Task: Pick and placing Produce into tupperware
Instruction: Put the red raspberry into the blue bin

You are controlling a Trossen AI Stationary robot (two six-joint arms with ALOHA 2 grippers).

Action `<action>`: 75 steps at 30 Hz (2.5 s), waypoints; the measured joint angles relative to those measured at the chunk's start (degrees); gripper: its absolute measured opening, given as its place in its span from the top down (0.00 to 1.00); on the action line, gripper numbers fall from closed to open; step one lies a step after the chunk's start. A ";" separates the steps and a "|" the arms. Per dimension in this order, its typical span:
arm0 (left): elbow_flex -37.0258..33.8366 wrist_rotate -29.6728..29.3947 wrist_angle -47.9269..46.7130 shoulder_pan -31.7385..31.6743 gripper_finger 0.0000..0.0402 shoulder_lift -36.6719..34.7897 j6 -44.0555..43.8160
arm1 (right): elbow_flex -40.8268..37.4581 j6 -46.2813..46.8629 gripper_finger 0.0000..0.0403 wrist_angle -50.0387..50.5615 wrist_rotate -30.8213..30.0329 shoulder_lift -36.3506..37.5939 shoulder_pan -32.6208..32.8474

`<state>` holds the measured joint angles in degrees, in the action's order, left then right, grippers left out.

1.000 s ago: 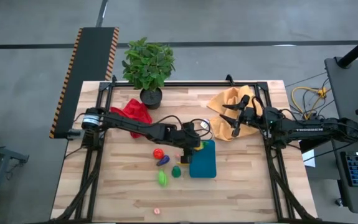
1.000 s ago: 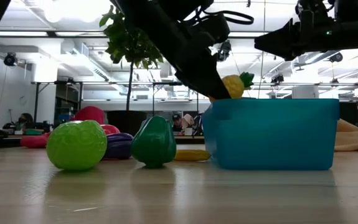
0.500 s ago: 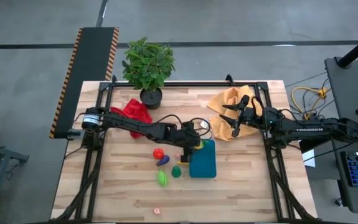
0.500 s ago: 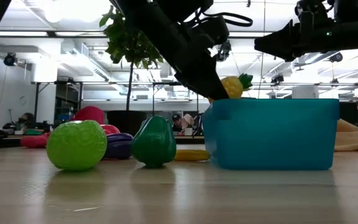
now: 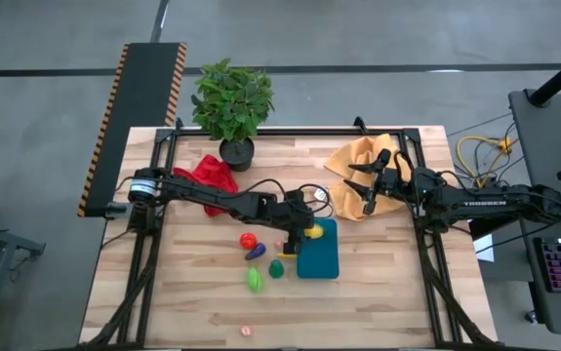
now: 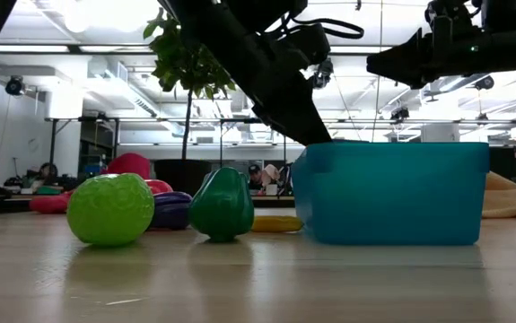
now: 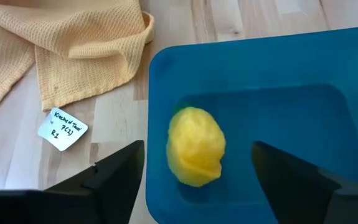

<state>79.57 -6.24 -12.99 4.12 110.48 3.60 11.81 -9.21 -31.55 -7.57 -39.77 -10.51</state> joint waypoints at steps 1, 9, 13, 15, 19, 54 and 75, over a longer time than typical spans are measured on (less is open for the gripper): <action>0.00 0.00 -0.02 0.00 0.28 0.00 0.02 | 0.00 0.00 0.49 0.00 0.00 0.00 -0.01; 1.87 -4.72 -12.59 -0.02 0.28 -1.13 -0.12 | -0.02 0.00 0.49 0.00 0.00 0.00 0.00; 1.32 -9.34 -17.83 -0.10 0.28 -3.16 -0.28 | -0.02 0.00 0.49 0.00 0.00 0.00 0.01; 1.00 -10.50 -19.37 -0.36 0.28 -3.74 -1.45 | -0.02 -0.02 0.49 0.00 0.00 0.00 0.01; 0.85 -10.61 -22.00 -1.17 0.28 -3.82 -1.75 | -0.02 0.00 0.49 0.02 0.00 -0.02 0.00; -8.90 -3.08 -19.25 -6.92 0.28 -2.75 5.41 | -0.04 -0.90 0.49 1.29 0.00 -0.02 0.01; -9.16 -1.07 -17.11 -7.15 0.49 -0.85 6.39 | -0.04 -1.31 0.49 1.22 -0.01 -0.02 -0.01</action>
<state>70.41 -7.31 -30.11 -3.03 109.62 9.99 11.77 -10.52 -30.33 -7.58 -39.79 -10.52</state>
